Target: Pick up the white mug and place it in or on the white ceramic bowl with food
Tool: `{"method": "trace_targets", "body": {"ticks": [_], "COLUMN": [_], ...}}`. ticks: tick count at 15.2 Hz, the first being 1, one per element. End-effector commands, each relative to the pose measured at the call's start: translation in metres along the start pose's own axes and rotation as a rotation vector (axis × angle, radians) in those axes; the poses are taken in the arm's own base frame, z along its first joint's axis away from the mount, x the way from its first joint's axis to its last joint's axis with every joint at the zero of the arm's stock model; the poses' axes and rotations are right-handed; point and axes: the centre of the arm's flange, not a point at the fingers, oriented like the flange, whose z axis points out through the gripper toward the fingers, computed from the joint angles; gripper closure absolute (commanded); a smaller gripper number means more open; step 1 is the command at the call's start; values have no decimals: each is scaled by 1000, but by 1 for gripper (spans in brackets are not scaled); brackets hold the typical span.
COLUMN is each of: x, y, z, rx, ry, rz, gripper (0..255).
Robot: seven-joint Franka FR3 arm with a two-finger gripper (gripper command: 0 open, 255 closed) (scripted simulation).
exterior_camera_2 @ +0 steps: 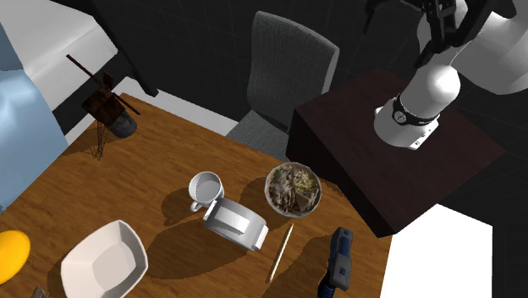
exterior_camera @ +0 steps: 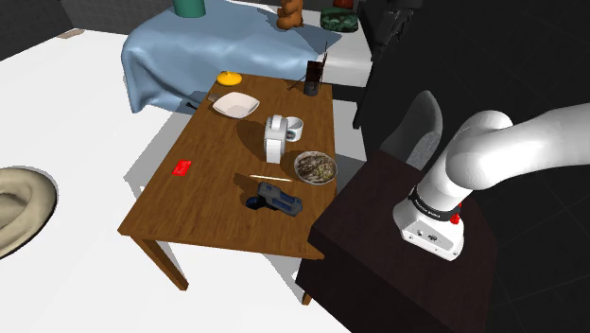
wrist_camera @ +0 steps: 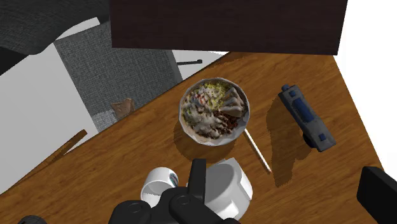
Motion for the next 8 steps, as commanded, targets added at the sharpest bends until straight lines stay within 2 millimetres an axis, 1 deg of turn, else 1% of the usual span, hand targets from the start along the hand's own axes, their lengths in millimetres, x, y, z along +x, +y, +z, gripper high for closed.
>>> {"method": "trace_targets", "body": {"ticks": [1,8], "x": [0,56], "y": [0,33], "z": [0,67], "rx": [0,-5], "ry": [0,-9], "rz": [0,5], "gripper": [0,0]}}
